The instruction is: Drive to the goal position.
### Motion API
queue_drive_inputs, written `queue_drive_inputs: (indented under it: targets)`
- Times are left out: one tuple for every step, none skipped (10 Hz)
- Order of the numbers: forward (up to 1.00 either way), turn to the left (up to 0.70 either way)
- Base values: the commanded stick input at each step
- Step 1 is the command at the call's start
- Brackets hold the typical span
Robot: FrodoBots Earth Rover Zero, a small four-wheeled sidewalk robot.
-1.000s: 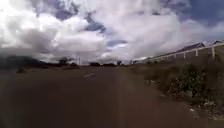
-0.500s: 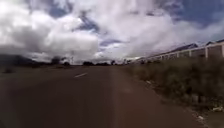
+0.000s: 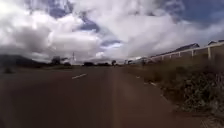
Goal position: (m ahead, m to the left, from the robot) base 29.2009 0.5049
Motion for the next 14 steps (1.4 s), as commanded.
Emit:
queue_drive_inputs:
  targets:
    - [0.7, 0.01]
    - [0.7, 0.01]
    - [0.7, 0.01]
    - [0.7, 0.01]
    - [0.7, 0.01]
    - [0.7, 0.01]
    - [0.7, 0.01]
    - [0.7, 0.01]
    - [0.7, -0.15]
    - [0.7, -0.26]
    - [0.7, -0.34]
    - [0.7, -0.34]
    - [0.7, -0.34]
    - [0.7, -0.34]
